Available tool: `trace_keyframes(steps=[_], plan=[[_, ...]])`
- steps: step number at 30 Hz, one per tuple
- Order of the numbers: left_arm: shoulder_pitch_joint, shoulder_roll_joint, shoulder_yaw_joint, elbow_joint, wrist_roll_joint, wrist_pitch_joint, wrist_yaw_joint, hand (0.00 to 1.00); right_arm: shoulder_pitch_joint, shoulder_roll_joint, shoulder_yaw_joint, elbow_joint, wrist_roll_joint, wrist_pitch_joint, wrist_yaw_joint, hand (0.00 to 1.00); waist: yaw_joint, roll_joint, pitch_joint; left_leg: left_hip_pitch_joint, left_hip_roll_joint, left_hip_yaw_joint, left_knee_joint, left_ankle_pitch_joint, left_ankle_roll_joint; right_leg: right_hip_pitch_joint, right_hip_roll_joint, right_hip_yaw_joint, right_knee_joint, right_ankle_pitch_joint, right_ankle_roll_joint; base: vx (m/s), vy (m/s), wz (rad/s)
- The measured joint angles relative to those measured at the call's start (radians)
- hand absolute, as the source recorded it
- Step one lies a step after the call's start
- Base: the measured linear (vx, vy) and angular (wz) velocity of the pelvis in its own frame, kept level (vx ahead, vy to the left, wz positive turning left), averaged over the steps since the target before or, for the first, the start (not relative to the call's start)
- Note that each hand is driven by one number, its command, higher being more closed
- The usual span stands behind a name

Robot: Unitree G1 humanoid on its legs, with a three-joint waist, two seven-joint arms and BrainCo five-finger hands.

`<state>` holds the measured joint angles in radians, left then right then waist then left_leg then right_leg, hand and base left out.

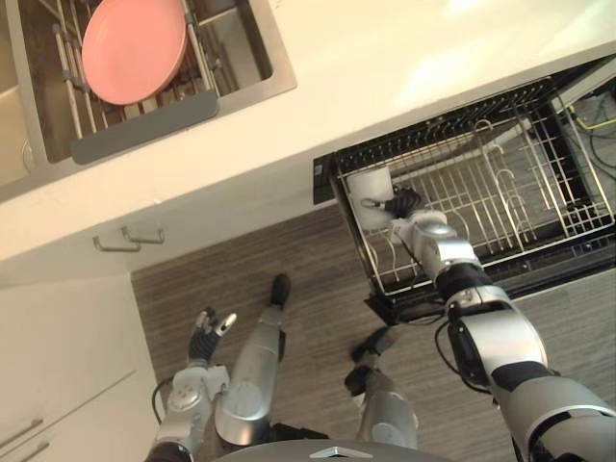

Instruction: Walk over to the sink, pick up the cup, carry it to the dishwasher, place the cup inside the dishwasher, then close the dishwasher door

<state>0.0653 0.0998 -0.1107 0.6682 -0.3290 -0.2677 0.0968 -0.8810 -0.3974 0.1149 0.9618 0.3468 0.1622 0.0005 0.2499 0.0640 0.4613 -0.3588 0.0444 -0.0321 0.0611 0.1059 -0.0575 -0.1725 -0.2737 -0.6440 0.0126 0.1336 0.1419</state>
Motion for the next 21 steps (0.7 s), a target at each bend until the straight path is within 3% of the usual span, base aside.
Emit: trace_keyframes(steps=[6,16,21], plan=[[-0.013,-0.001,-0.002,0.000,-0.002,0.026,-0.003,0.00,-0.028,-0.003,0.002,0.051,-0.040,0.032,0.016,0.00,0.015,0.004,0.005,-0.005,0.000,-0.016,-0.012,0.014,-0.001,-0.002,0.003,-0.013,0.001,0.000,-0.001,-0.04,-0.013,0.07],[-0.015,0.000,0.025,0.011,-0.001,0.035,-0.016,0.00,-0.042,0.000,0.003,0.063,-0.089,0.031,0.020,0.00,0.019,-0.001,0.008,0.021,0.013,0.002,-0.018,0.019,-0.003,0.013,0.012,-0.001,0.004,-0.001,-0.009,-0.04,-0.013,-0.04],[-0.012,0.019,0.056,0.010,0.001,0.043,-0.005,0.00,0.062,0.000,-0.004,-0.225,-0.097,0.016,0.001,0.00,-0.004,-0.037,0.028,0.069,0.036,0.030,-0.042,0.022,-0.012,0.032,0.029,0.026,0.002,-0.004,-0.015,-0.03,-0.041,-0.16]])
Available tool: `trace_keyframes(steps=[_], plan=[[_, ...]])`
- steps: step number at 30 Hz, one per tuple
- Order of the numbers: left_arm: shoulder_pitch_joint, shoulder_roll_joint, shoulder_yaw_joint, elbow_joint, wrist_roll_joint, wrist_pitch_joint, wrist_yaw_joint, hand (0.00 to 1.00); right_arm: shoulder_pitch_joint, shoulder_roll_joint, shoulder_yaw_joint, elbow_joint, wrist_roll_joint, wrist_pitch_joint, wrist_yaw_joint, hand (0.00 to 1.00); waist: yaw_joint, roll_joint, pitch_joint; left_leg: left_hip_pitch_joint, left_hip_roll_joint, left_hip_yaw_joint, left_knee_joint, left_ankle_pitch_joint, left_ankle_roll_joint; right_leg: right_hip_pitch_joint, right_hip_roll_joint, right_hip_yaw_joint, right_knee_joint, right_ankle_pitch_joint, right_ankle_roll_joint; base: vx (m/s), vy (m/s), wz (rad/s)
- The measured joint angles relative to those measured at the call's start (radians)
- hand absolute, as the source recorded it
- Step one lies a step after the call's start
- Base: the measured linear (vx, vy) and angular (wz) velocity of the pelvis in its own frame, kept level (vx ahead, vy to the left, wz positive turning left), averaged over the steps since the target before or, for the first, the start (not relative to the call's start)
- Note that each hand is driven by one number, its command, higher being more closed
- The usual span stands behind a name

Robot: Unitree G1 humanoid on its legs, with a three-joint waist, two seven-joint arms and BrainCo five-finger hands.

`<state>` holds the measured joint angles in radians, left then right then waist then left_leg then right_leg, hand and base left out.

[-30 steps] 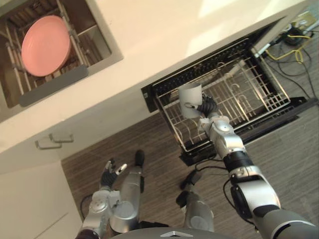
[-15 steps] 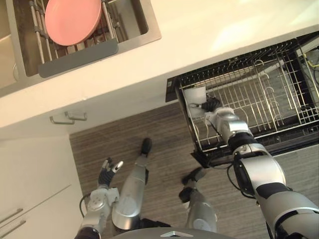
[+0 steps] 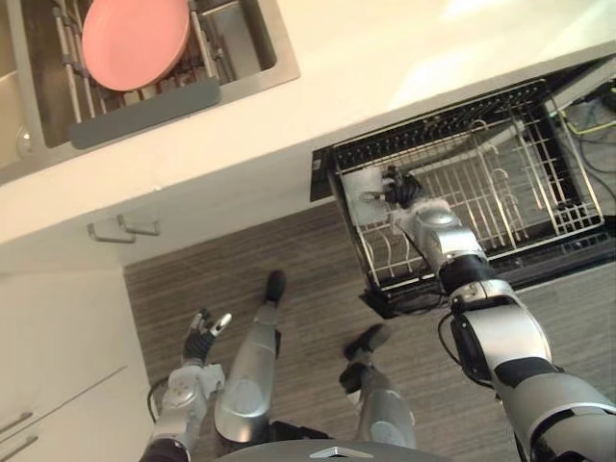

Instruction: Walk over to the sink, pick up the cup, carry it to the dishwasher, place the cup inside the dishwasher, then close the dishwasher door

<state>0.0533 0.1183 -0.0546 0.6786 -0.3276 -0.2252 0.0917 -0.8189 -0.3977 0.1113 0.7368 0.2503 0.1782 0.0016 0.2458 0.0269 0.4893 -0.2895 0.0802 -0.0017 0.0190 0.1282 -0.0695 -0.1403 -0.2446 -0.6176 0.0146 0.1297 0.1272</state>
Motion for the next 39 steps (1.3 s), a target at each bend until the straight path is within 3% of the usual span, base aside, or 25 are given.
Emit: trace_keyframes(steps=[3,5,7,9,10,12,14,15,17,23,31,34,36,39], plan=[[0.003,0.004,0.032,0.001,0.013,0.007,0.020,0.00,0.121,0.020,-0.050,-0.174,0.058,-0.014,0.000,0.00,-0.020,-0.025,0.013,0.023,0.006,0.015,-0.008,0.000,-0.003,0.008,0.005,0.015,0.000,-0.001,-0.002,0.00,-0.036,-0.20],[0.023,0.010,0.063,0.005,0.029,0.008,0.036,0.00,0.256,0.083,-0.088,-0.328,0.078,-0.032,0.001,0.00,-0.043,-0.054,0.018,0.063,0.010,0.039,-0.025,-0.002,-0.005,0.023,0.007,0.044,-0.001,-0.001,-0.002,0.03,-0.026,-0.29],[0.035,0.014,0.086,0.023,0.039,0.007,0.042,0.00,0.356,0.118,-0.090,-0.426,0.080,-0.069,0.006,0.00,-0.061,-0.070,0.014,0.085,0.011,0.057,-0.027,-0.009,-0.007,0.034,0.008,0.062,-0.005,-0.003,-0.001,0.04,-0.017,-0.27],[0.069,0.023,0.116,0.057,0.059,0.004,0.058,0.00,0.503,0.197,-0.099,-0.583,0.101,-0.177,0.034,0.00,-0.093,-0.109,-0.018,0.115,0.016,0.089,-0.041,-0.022,-0.010,0.035,0.013,0.096,-0.009,-0.005,-0.001,0.05,-0.016,-0.43],[0.077,0.023,0.126,0.069,0.062,0.003,0.059,0.00,0.541,0.215,-0.103,-0.627,0.111,-0.208,0.047,0.00,-0.100,-0.117,-0.030,0.121,0.016,0.096,-0.041,-0.026,-0.012,0.035,0.014,0.106,-0.009,-0.006,-0.001,0.06,-0.007,-0.43],[0.124,0.021,0.151,0.123,0.077,-0.005,0.074,0.00,0.693,0.278,-0.110,-0.806,0.139,-0.334,0.113,0.00,-0.127,-0.144,-0.101,0.151,0.019,0.130,-0.042,-0.048,-0.016,0.040,0.018,0.138,-0.010,-0.019,0.002,0.09,-0.004,-0.42],[0.148,0.019,0.153,0.144,0.078,-0.012,0.078,0.00,0.731,0.294,-0.112,-0.848,0.144,-0.389,0.148,0.00,-0.138,-0.146,-0.136,0.169,0.020,0.142,-0.042,-0.058,-0.016,0.047,0.018,0.155,-0.011,-0.022,0.005,0.11,-0.009,-0.32],[0.169,0.017,0.155,0.167,0.078,-0.020,0.079,0.00,0.751,0.309,-0.122,-0.882,0.149,-0.440,0.187,0.00,-0.151,-0.143,-0.166,0.197,0.019,0.154,-0.041,-0.070,-0.018,0.068,0.018,0.168,-0.016,-0.025,0.009,0.08,-0.008,-0.26],[0.185,0.003,0.162,0.192,0.088,-0.033,0.082,0.00,0.760,0.310,-0.132,-0.896,0.159,-0.480,0.221,0.00,-0.163,-0.138,-0.206,0.224,0.020,0.168,-0.041,-0.081,-0.020,0.093,0.021,0.176,-0.030,-0.024,0.011,0.09,-0.010,-0.23],[0.207,-0.017,0.175,0.218,0.124,-0.052,0.087,0.00,0.779,0.310,-0.196,-0.978,0.197,-0.509,0.282,0.00,-0.181,-0.115,-0.264,0.300,0.020,0.197,-0.043,-0.108,-0.025,0.158,0.027,0.204,-0.056,-0.024,0.016,0.06,-0.006,-0.15],[0.223,-0.022,0.183,0.247,0.157,-0.060,0.097,0.00,0.818,0.310,-0.205,-0.996,0.273,-0.481,0.306,0.00,-0.191,-0.095,-0.309,0.386,0.021,0.246,-0.051,-0.130,-0.028,0.210,0.030,0.252,-0.067,-0.023,0.022,-0.01,0.000,-0.20],[0.235,-0.025,0.192,0.249,0.156,-0.060,0.097,0.00,0.821,0.309,-0.199,-0.996,0.297,-0.470,0.339,0.00,-0.194,-0.090,-0.311,0.391,0.029,0.248,0.008,-0.166,-0.030,0.238,0.030,0.255,-0.066,-0.026,0.026,-0.03,-0.001,-0.05],[0.247,-0.049,0.233,0.258,0.154,-0.051,0.096,0.00,0.821,0.307,-0.181,-0.998,0.337,-0.453,0.376,0.00,-0.194,-0.072,-0.318,0.331,0.055,0.218,0.151,-0.246,-0.029,0.250,0.032,0.237,-0.021,-0.064,0.029,-0.06,0.003,0.20],[0.256,-0.060,0.251,0.257,0.131,-0.041,0.086,0.00,0.803,0.298,-0.150,-0.994,0.363,-0.436,0.396,0.00,-0.190,-0.044,-0.310,0.248,0.067,0.134,0.265,-0.274,-0.024,0.251,0.030,0.163,0.034,-0.095,0.029,-0.04,0.040,0.72]])
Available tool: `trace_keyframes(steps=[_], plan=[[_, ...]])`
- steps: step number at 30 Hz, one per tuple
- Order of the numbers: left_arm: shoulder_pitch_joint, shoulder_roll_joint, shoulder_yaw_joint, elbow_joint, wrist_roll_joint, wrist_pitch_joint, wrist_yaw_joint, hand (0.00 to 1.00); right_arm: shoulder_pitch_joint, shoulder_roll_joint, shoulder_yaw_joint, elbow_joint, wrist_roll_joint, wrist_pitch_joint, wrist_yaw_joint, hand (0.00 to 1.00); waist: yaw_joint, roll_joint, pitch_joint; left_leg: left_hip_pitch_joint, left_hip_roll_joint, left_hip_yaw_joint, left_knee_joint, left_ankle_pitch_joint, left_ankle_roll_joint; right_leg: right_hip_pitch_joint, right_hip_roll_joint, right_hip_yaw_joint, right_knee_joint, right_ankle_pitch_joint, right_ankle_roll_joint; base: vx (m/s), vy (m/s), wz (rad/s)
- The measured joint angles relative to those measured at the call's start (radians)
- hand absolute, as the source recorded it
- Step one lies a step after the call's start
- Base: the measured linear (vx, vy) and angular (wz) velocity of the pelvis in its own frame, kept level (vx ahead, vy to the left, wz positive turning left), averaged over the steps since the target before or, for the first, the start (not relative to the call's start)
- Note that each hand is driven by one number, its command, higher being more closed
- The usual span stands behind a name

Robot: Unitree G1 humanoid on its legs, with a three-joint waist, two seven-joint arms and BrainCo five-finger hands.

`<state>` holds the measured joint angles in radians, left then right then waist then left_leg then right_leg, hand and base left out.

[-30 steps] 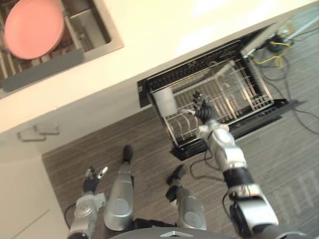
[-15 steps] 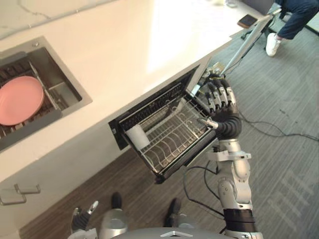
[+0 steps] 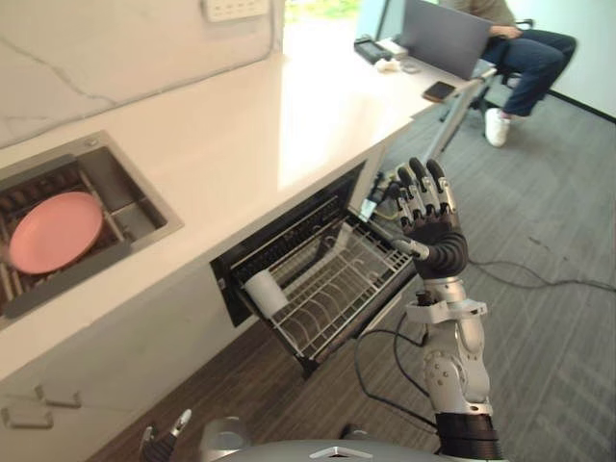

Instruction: Walk over to the sink, pick up the cup, carry it to the dishwasher, place the cup inside the dishwasher, then close the dishwasher door

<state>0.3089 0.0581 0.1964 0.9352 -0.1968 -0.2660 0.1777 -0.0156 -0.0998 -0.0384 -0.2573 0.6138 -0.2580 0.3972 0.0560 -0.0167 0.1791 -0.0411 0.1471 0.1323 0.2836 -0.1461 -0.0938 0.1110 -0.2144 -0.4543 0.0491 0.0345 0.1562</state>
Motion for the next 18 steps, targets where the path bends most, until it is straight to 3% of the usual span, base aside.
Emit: trace_keyframes(steps=[4,5,6,7,8,9,10,11,12,13,15,17,18], plan=[[0.009,-0.008,0.029,0.013,-0.065,0.003,-0.011,0.00,-0.093,-0.037,0.050,0.043,-0.011,-0.001,-0.002,0.00,0.027,0.030,0.021,-0.065,-0.005,-0.041,0.012,0.078,0.008,0.006,-0.001,-0.110,0.041,-0.043,-0.015,-0.09,-0.041,0.99],[0.009,-0.008,0.038,0.015,-0.069,-0.002,-0.016,0.00,-0.110,-0.054,0.034,0.069,-0.028,-0.001,-0.018,0.00,0.027,0.034,0.024,-0.100,-0.013,0.023,0.013,0.144,0.052,0.017,0.002,-0.134,0.052,-0.076,-0.024,-0.15,-0.067,1.41],[0.009,-0.007,0.039,0.014,-0.070,-0.004,-0.021,0.00,-0.111,-0.066,0.023,0.082,-0.031,-0.003,-0.029,0.00,0.027,0.035,0.024,-0.105,-0.025,0.062,-0.017,0.195,0.073,0.018,0.005,-0.138,0.060,-0.094,-0.038,-0.27,-0.074,2.20],[0.009,-0.002,0.044,0.016,-0.072,-0.009,-0.034,0.00,-0.101,-0.091,-0.017,0.097,-0.031,-0.003,-0.039,0.00,0.009,0.008,0.018,-0.096,-0.057,0.132,-0.108,0.268,0.116,0.015,-0.022,-0.168,0.068,-0.108,-0.071,-0.27,-0.028,2.11],[0.015,-0.014,0.066,0.030,-0.063,-0.007,-0.040,0.00,-0.095,-0.107,-0.064,0.114,-0.025,-0.010,-0.040,0.00,0.025,0.018,0.021,-0.101,-0.015,0.313,0.094,0.132,0.218,0.017,-0.052,-0.241,0.098,-0.116,-0.065,-0.30,-0.041,1.91],[0.041,-0.026,0.086,0.033,-0.052,-0.003,-0.040,0.00,-0.090,-0.109,-0.083,0.123,-0.017,-0.018,-0.045,0.00,0.028,0.020,0.023,-0.075,0.023,0.407,0.248,0.051,0.249,0.025,-0.069,-0.265,0.107,-0.115,-0.066,-0.18,-0.033,1.08],[0.062,-0.032,0.096,0.035,-0.048,-0.002,-0.039,0.00,-0.080,-0.109,-0.093,0.121,-0.007,-0.029,-0.048,0.00,0.023,0.022,0.023,-0.048,0.043,0.447,0.317,0.014,0.244,0.035,-0.078,-0.282,0.107,-0.113,-0.068,-0.13,-0.042,0.93],[0.097,-0.044,0.124,0.036,-0.031,-0.002,-0.038,0.00,-0.058,-0.109,-0.109,0.120,0.018,-0.048,-0.052,0.00,0.006,0.030,0.017,0.018,0.073,0.475,0.364,-0.012,0.207,0.054,-0.087,-0.332,0.109,-0.108,-0.066,-0.08,0.020,1.14],[0.113,-0.049,0.136,0.036,-0.016,-0.002,-0.038,0.00,-0.045,-0.112,-0.132,0.119,0.031,-0.059,-0.058,0.00,-0.008,0.043,0.010,0.066,0.092,0.471,0.344,0.001,0.187,0.059,-0.089,-0.375,0.120,-0.107,-0.061,-0.08,0.059,1.33],[0.123,-0.056,0.146,0.035,-0.010,-0.003,-0.038,0.00,-0.040,-0.119,-0.160,0.119,0.042,-0.071,-0.065,0.00,-0.013,0.059,0.001,0.099,0.085,0.459,0.261,-0.009,0.128,0.052,-0.095,-0.414,0.152,-0.104,-0.054,-0.09,0.110,1.42],[0.104,-0.072,0.154,0.005,0.021,-0.015,-0.039,0.00,-0.042,-0.118,-0.181,0.119,0.050,-0.076,-0.084,0.00,-0.033,0.059,-0.010,0.144,-0.019,0.459,-0.002,-0.010,0.097,0.036,-0.133,-0.506,0.189,-0.087,-0.047,-0.12,0.155,1.37],[0.091,-0.074,0.148,-0.012,0.052,-0.021,-0.041,0.00,-0.042,-0.105,-0.167,0.119,0.047,-0.075,-0.105,0.00,-0.034,0.061,-0.011,0.191,-0.061,0.413,-0.201,0.015,0.061,0.034,-0.132,-0.554,0.203,-0.084,-0.043,-0.18,0.184,0.94],[0.075,-0.066,0.143,-0.012,0.065,-0.022,-0.042,0.00,-0.036,-0.080,-0.161,0.121,0.046,-0.075,-0.120,0.00,-0.024,0.034,-0.012,0.197,-0.091,0.389,-0.260,0.061,0.073,0.028,-0.148,-0.569,0.216,-0.077,-0.051,-0.20,0.143,0.72]])
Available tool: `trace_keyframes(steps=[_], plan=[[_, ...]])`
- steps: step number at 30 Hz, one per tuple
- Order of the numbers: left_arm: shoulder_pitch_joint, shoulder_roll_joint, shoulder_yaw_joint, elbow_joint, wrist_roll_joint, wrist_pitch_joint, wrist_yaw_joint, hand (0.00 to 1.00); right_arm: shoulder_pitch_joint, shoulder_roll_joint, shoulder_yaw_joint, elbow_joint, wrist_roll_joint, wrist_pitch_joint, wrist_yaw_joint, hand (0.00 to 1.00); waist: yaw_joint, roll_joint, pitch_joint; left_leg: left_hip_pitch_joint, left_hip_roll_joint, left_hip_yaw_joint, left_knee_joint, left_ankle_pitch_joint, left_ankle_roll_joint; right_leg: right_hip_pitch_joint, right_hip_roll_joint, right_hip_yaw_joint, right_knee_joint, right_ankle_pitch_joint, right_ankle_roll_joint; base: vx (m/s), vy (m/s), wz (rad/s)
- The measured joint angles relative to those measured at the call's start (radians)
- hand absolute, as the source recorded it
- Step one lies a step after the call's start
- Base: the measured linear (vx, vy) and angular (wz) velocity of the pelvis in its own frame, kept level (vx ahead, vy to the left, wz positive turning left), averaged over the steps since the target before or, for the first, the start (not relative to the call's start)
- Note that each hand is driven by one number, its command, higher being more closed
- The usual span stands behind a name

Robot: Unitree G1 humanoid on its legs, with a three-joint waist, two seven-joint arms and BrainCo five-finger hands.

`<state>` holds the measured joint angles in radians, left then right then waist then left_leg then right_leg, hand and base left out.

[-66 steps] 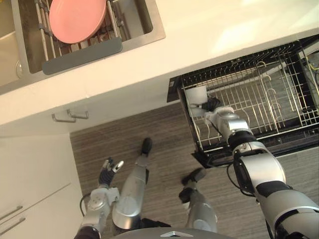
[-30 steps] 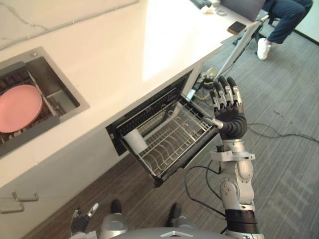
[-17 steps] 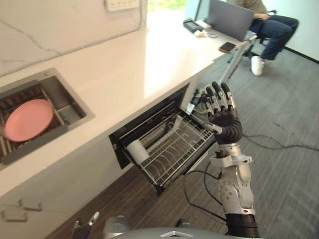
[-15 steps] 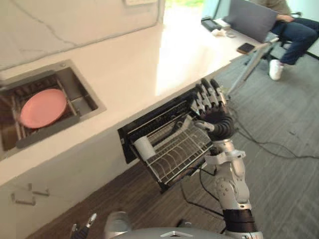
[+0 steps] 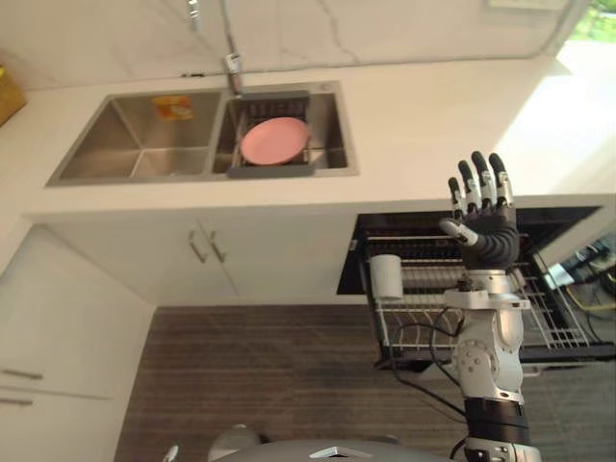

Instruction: Walk over to the sink, pick up the cup, carry it to the dishwasher, place the cup inside the dishwasher, then close the dishwasher door

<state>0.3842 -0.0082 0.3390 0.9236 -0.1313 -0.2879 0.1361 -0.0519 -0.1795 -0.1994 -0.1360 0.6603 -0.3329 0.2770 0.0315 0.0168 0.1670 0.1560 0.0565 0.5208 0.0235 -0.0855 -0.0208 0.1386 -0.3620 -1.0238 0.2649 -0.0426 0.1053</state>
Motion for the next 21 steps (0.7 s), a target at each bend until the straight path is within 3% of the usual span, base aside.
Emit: trace_keyframes(steps=[4,5,6,8,9,10,11,15,17,21], plan=[[-0.006,0.001,-0.045,0.009,0.005,0.002,-0.013,0.00,0.009,0.023,0.019,-0.004,-0.001,-0.001,-0.001,0.00,0.000,-0.022,-0.003,0.000,-0.033,-0.031,-0.027,0.016,0.028,-0.021,-0.046,0.039,0.063,0.026,-0.033,-0.14,0.094,0.24],[-0.012,0.009,-0.056,0.016,0.008,0.003,-0.013,0.00,0.020,0.025,0.026,-0.006,-0.002,-0.005,0.001,0.00,-0.006,-0.021,-0.003,-0.008,-0.040,-0.045,-0.025,0.018,0.039,-0.054,-0.056,0.156,0.105,0.041,-0.067,-0.09,0.131,0.33],[-0.017,0.028,-0.080,0.014,0.014,0.003,-0.012,0.00,0.048,0.032,0.022,-0.010,-0.015,-0.009,0.001,0.00,-0.027,-0.022,-0.004,-0.022,-0.044,-0.099,-0.026,0.027,0.053,-0.109,-0.040,0.354,0.143,0.015,-0.122,-0.07,0.107,0.65],[-0.038,0.052,-0.103,0.025,0.020,0.008,-0.012,0.00,0.104,0.049,0.002,-0.033,-0.039,-0.010,-0.003,0.00,-0.068,-0.026,-0.002,-0.041,-0.044,-0.176,-0.025,0.042,0.064,-0.129,0.048,0.596,0.136,-0.058,-0.093,-0.05,-0.017,1.35],[-0.054,0.084,-0.106,0.034,0.036,0.017,-0.012,0.00,0.165,0.055,-0.009,-0.084,-0.040,-0.010,-0.026,0.00,-0.088,-0.045,0.001,-0.052,-0.069,-0.248,-0.022,0.049,0.059,-0.128,0.126,0.742,0.112,-0.076,-0.083,-0.04,-0.058,1.44],[-0.057,0.088,-0.105,0.041,0.038,0.022,-0.012,0.00,0.171,0.049,-0.014,-0.098,-0.040,-0.010,-0.031,0.00,-0.090,-0.061,-0.007,-0.048,-0.078,-0.260,-0.025,0.050,0.058,-0.113,0.120,0.746,0.103,-0.086,-0.075,-0.03,-0.027,1.12],[-0.056,0.086,-0.106,0.057,0.039,0.036,-0.011,0.00,0.170,0.049,-0.027,-0.119,-0.037,-0.010,-0.039,0.00,-0.085,-0.057,-0.014,-0.052,-0.083,-0.275,-0.027,0.052,0.054,-0.089,0.130,0.790,0.057,-0.084,-0.060,-0.02,-0.001,0.34],[-0.054,0.085,-0.107,0.076,0.055,0.049,-0.009,0.00,0.156,0.044,-0.052,-0.126,-0.019,-0.012,-0.038,0.00,-0.057,-0.066,-0.020,-0.066,-0.088,-0.274,-0.039,0.087,0.057,-0.031,0.150,0.793,-0.104,-0.074,-0.034,-0.02,-0.028,0.01],[-0.056,0.086,-0.107,0.080,0.057,0.048,-0.009,0.00,0.150,0.043,-0.070,-0.123,-0.017,0.001,-0.038,0.00,-0.058,-0.061,-0.018,-0.069,-0.084,-0.274,-0.058,0.112,0.050,-0.024,0.163,0.797,-0.146,-0.057,-0.004,-0.06,-0.086,-0.02],[-0.058,0.085,-0.107,0.100,0.047,0.037,-0.011,0.00,0.156,0.041,-0.090,-0.122,-0.020,0.013,-0.042,0.00,-0.058,-0.049,-0.023,-0.036,-0.073,-0.277,-0.102,0.145,0.036,0.002,0.188,0.817,-0.184,-0.051,0.007,-0.06,-0.053,-0.06]])
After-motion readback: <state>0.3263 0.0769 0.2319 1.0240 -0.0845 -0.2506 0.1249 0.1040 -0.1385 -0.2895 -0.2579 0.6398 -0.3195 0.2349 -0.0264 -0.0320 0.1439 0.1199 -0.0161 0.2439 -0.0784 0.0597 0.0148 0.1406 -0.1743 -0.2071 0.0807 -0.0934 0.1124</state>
